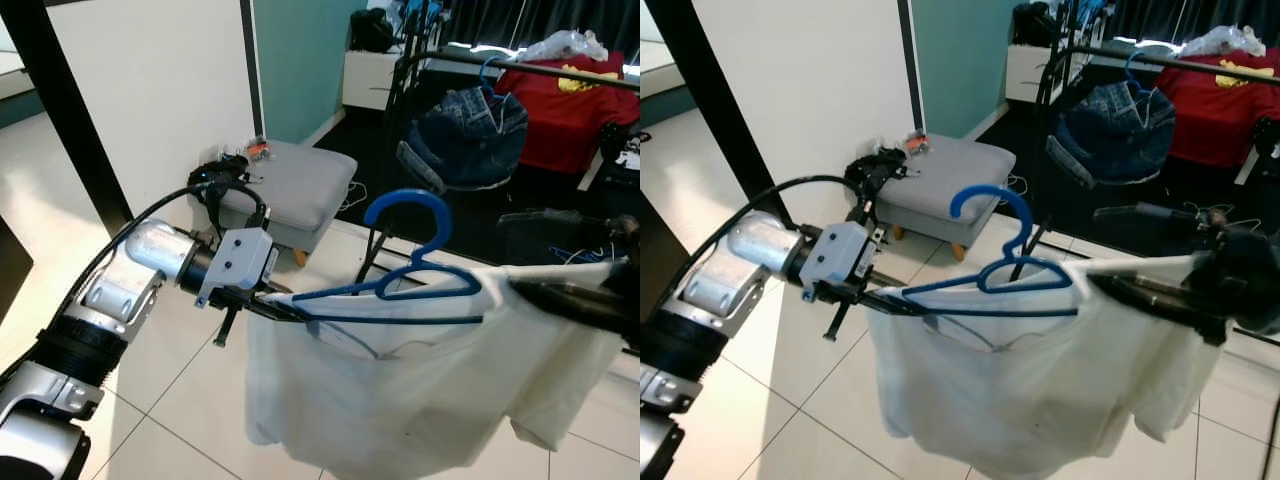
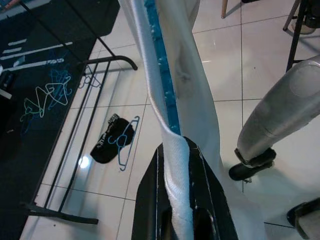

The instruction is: Hang hanger

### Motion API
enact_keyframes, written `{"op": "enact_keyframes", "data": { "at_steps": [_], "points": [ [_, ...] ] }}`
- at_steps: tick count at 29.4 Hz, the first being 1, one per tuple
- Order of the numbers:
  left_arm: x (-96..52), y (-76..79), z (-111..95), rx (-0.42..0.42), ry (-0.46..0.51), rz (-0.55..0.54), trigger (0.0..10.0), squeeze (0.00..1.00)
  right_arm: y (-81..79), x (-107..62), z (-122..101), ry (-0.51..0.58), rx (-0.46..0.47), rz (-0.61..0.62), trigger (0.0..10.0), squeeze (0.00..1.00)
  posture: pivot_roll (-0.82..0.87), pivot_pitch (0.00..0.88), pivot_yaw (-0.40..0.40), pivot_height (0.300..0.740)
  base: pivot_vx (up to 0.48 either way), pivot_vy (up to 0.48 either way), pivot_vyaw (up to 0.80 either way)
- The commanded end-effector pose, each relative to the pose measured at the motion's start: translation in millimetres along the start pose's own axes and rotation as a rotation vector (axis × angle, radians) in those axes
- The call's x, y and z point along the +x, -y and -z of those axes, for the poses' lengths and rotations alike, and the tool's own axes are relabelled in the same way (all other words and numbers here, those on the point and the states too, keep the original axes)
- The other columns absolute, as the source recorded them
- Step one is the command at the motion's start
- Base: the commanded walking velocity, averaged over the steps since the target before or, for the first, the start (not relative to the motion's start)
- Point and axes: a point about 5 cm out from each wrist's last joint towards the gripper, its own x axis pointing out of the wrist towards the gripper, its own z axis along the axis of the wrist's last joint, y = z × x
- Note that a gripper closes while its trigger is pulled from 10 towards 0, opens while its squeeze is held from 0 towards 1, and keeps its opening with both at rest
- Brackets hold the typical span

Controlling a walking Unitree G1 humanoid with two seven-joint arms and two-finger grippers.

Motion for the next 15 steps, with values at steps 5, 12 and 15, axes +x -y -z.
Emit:
{"op": "enact_keyframes", "data": {
  "at_steps": [5, 12, 15],
  "points": [
    [-7.8, 15.8, 27.2, -0.128, -0.100, 0.022, 0.7, 0.00, 2.3, -22.8, -26.8, 0.205, -0.039, 0.075, 10.0, 0.00, -0.05, 0.048, 0.024, 0.740, 0.000, 0.000, 0.00],
    [-8.2, 15.6, 28.3, -0.129, -0.107, 0.019, 0.6, 0.00, 2.8, -23.7, -20.0, 0.175, -0.021, 0.121, 10.0, 0.00, -0.05, 0.045, 0.029, 0.740, 0.000, 0.000, 0.00],
    [-8.1, 15.3, 27.1, -0.121, -0.109, 0.027, 0.5, 0.00, 1.1, -22.0, 0.3, -0.043, -0.059, 0.126, 10.0, 0.00, -0.05, 0.046, 0.030, 0.740, 0.000, 0.000, 0.00]
  ]
}}
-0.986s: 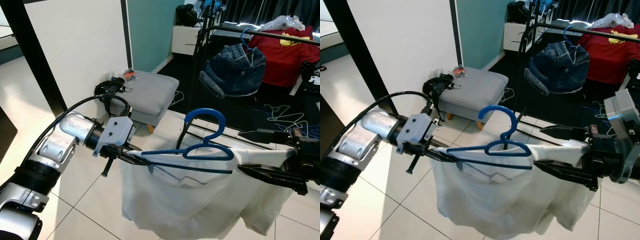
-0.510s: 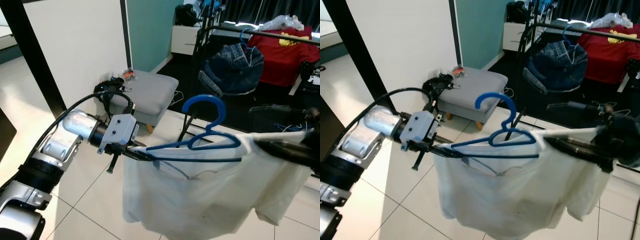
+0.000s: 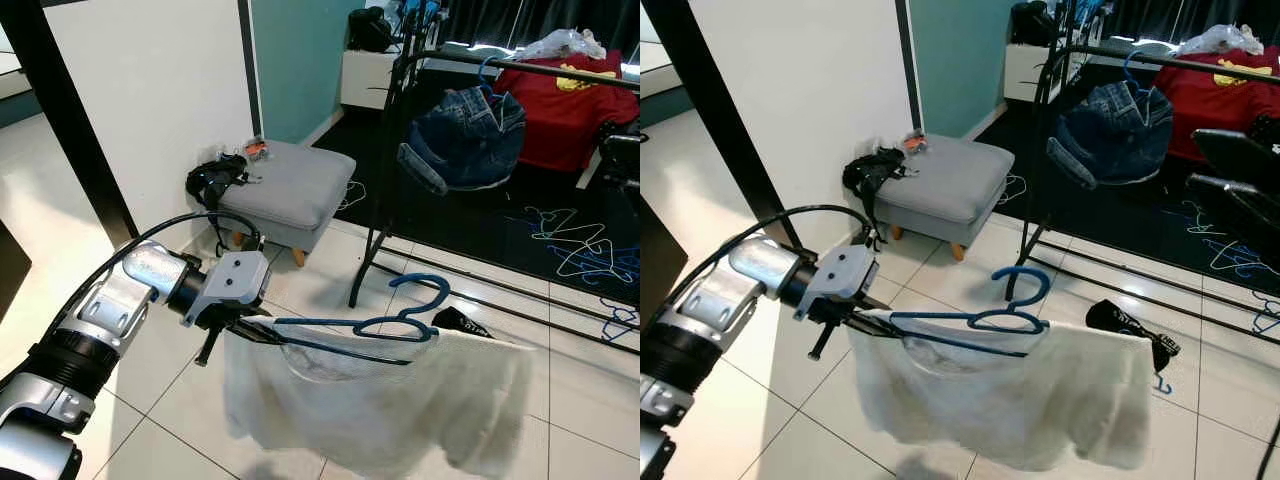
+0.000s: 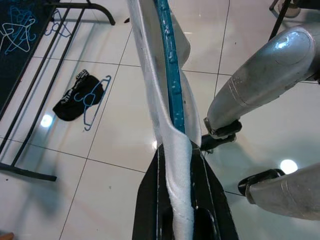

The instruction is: Hang hanger

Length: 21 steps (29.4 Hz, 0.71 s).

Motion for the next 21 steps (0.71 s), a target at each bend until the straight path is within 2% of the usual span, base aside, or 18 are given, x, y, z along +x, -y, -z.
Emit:
{"op": "enact_keyframes", "data": {
  "at_steps": [1, 2, 3, 4, 6, 10, 15, 17, 21],
  "points": [
    [-7.0, -1.5, -2.6, 0.019, -0.012, -0.007, 0.5, 0.00, -3.5, 4.4, 6.2, -0.112, -0.046, -0.027, 10.0, 0.00, -0.05, 0.046, 0.030, 0.740, 0.000, 0.000, 0.00],
    [-6.5, -1.3, -4.1, 0.026, -0.010, 0.006, 0.6, 0.00, -4.6, 2.3, 17.9, -0.257, -0.085, -0.042, 10.0, 0.00, -0.05, 0.046, 0.029, 0.740, 0.000, 0.000, 0.00],
    [-6.5, -1.3, -4.1, 0.026, -0.010, 0.006, 0.6, 0.00, -4.6, 2.3, 17.9, -0.257, -0.085, -0.042, 10.0, 0.00, -0.05, 0.046, 0.029, 0.740, 0.000, 0.000, 0.00],
    [-5.6, -0.9, -6.3, 0.034, -0.004, 0.023, 0.7, 0.00, -6.7, -1.7, 30.9, -0.418, -0.107, -0.076, 10.0, 0.00, -0.05, 0.046, 0.028, 0.740, 0.000, 0.000, 0.00],
    [-4.2, -0.5, -10.0, 0.044, 0.011, 0.045, 0.6, 0.00, -11.5, -6.5, 43.4, -0.577, -0.094, -0.139, 10.0, 0.00, -0.05, 0.047, 0.026, 0.740, 0.000, 0.000, 0.00],
    [-3.7, 0.4, -16.4, 0.064, 0.029, 0.075, 0.5, 0.00, -18.5, -1.0, 43.1, -0.585, -0.038, -0.216, 10.0, 0.00, -0.05, 0.048, 0.025, 0.740, 0.000, 0.000, 0.00],
    [-3.6, 0.6, -17.5, 0.069, 0.029, 0.082, 0.5, 0.00, -20.3, 0.1, 43.5, -0.594, -0.037, -0.234, 10.0, 0.00, -0.04, 0.047, 0.025, 0.740, 0.000, 0.000, 0.00],
    [-2.3, 0.6, -21.0, 0.087, 0.034, 0.103, 0.0, 0.00, -25.4, 4.6, 46.2, -0.617, -0.034, -0.305, 10.0, 0.00, -0.04, 0.048, 0.027, 0.740, 0.000, 0.000, 0.00],
    [-1.1, -0.3, -26.9, 0.099, 0.053, 0.119, 0.0, 0.00, -28.8, 8.6, 52.8, -0.667, -0.040, -0.394, 10.0, 0.00, -0.04, 0.051, 0.026, 0.740, 0.000, 0.000, 0.00]
  ]
}}
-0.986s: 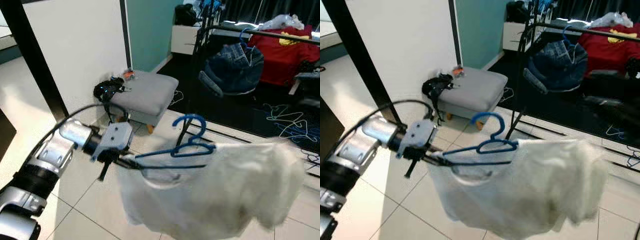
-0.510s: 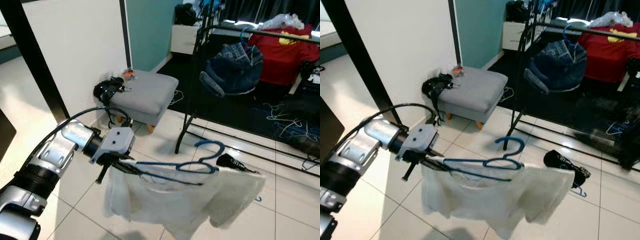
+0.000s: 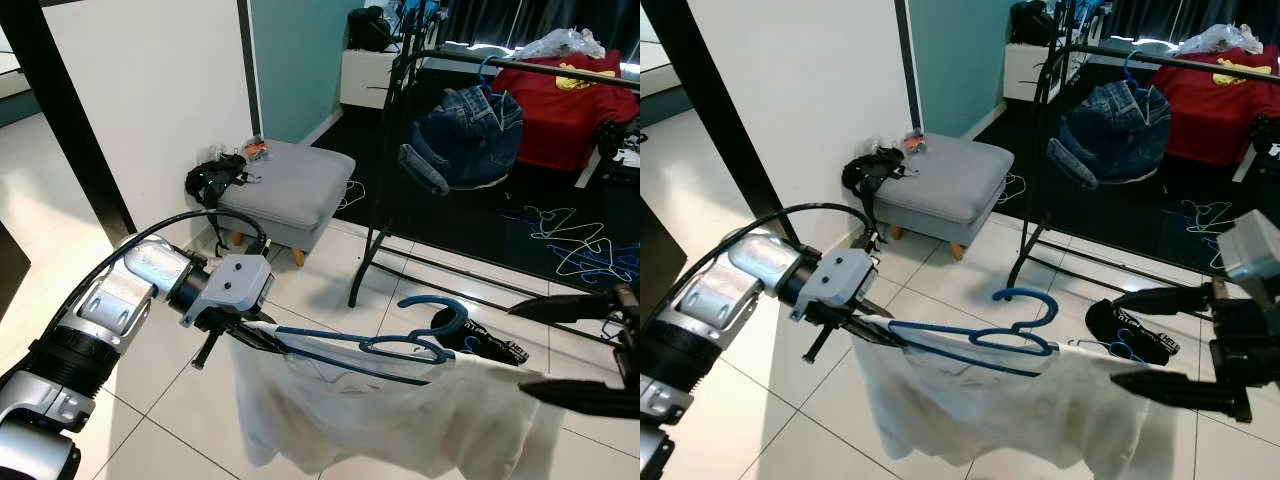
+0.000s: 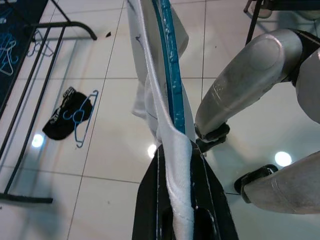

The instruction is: Hang hanger

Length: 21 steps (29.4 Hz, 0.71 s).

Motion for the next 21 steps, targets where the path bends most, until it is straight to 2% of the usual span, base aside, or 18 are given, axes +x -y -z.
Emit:
{"op": "enact_keyframes", "data": {
  "at_steps": [1, 2, 13, 14, 16, 17, 18, 21],
  "points": [
    [-2.9, -2.0, -8.7, 0.028, 0.011, 0.025, 0.0, 0.00, -1.6, 6.4, -1.4, -0.051, -0.035, -0.054, 10.0, 0.00, -0.04, 0.051, 0.026, 0.740, 0.000, 0.000, 0.00],
    [-2.8, -2.9, -11.8, 0.033, 0.025, 0.025, 0.0, 0.00, -0.9, 10.7, 1.4, -0.078, -0.040, -0.072, 10.0, 0.00, -0.04, 0.052, 0.026, 0.740, 0.000, 0.000, 0.00],
    [-0.9, -4.2, -19.4, 0.051, 0.052, 0.032, 0.0, 0.00, 5.1, 24.7, 2.8, -0.108, -0.081, -0.070, 10.0, 0.00, -0.03, 0.055, 0.026, 0.740, 0.000, 0.000, 0.00],
    [-0.8, -4.2, -19.8, 0.052, 0.053, 0.033, 0.0, 0.00, 5.8, 24.9, 2.4, -0.110, -0.084, -0.069, 9.3, 0.00, -0.03, 0.056, 0.027, 0.740, 0.000, 0.000, 0.00],
    [-0.8, -4.1, -20.0, 0.052, 0.053, 0.033, 0.0, 0.00, 6.1, 24.9, 2.2, -0.111, -0.086, -0.069, 9.3, 0.00, -0.03, 0.056, 0.027, 0.740, 0.000, 0.000, 0.00],
    [-0.8, -3.9, -20.3, 0.052, 0.055, 0.034, 0.0, 0.00, 6.5, 24.8, 2.1, -0.113, -0.088, -0.070, 1.6, 0.00, -0.03, 0.056, 0.025, 0.740, 0.000, 0.000, 0.00],
    [-0.8, -3.8, -20.6, 0.052, 0.056, 0.035, 0.0, 0.00, 6.5, 24.8, 2.0, -0.116, -0.089, -0.072, 0.0, 0.00, -0.03, 0.057, 0.026, 0.740, 0.000, 0.000, 0.00],
    [-0.8, -3.7, -20.7, 0.052, 0.057, 0.036, 0.0, 0.00, 6.4, 24.8, 2.0, -0.118, -0.090, -0.074, 0.0, 0.00, -0.03, 0.057, 0.026, 0.740, 0.000, 0.000, 0.00]
  ]
}}
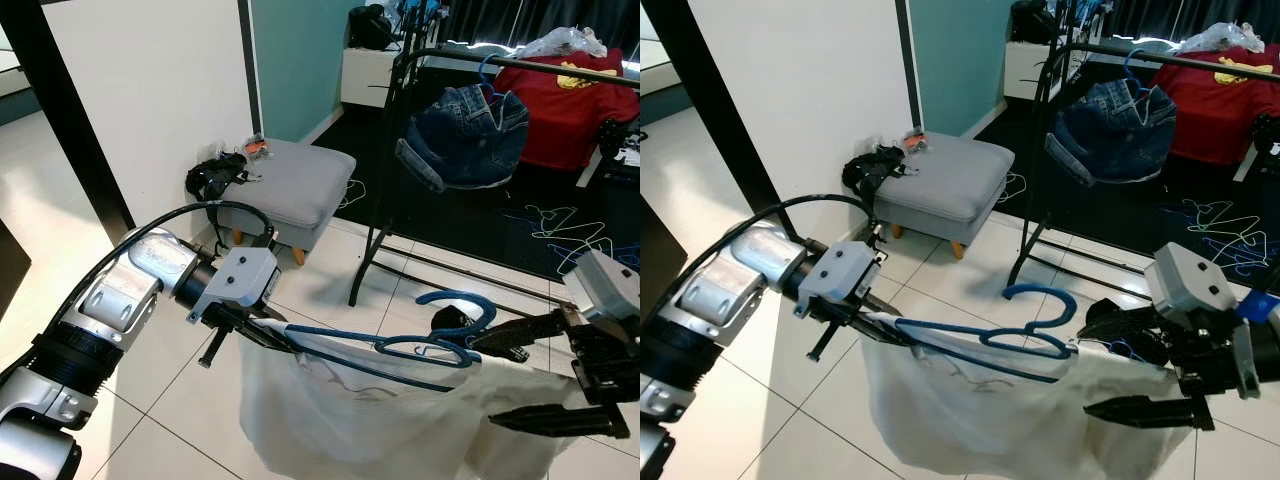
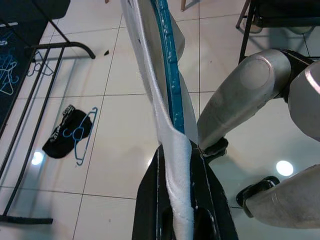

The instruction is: Hang hanger

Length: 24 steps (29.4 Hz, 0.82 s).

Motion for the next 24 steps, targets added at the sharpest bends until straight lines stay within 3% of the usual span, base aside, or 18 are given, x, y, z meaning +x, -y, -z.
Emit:
{"op": "enact_keyframes", "data": {
  "at_steps": [1, 24],
  "points": [
    [-2.2, -0.7, -6.7, 0.023, 0.001, 0.023, 0.0, 0.00, 0.9, 2.3, -0.2, -0.017, -0.017, -0.014, 0.0, 0.00, -0.04, 0.055, 0.024, 0.740, 0.000, 0.000, 0.00],
    [-4.8, -2.8, -14.6, 0.016, 0.053, 0.009, 0.0, 0.00, 5.6, 10.0, 6.7, -0.035, -0.027, 0.017, 0.0, 0.00, -0.03, 0.052, 0.023, 0.740, 0.000, 0.000, 0.00]
  ]
}}
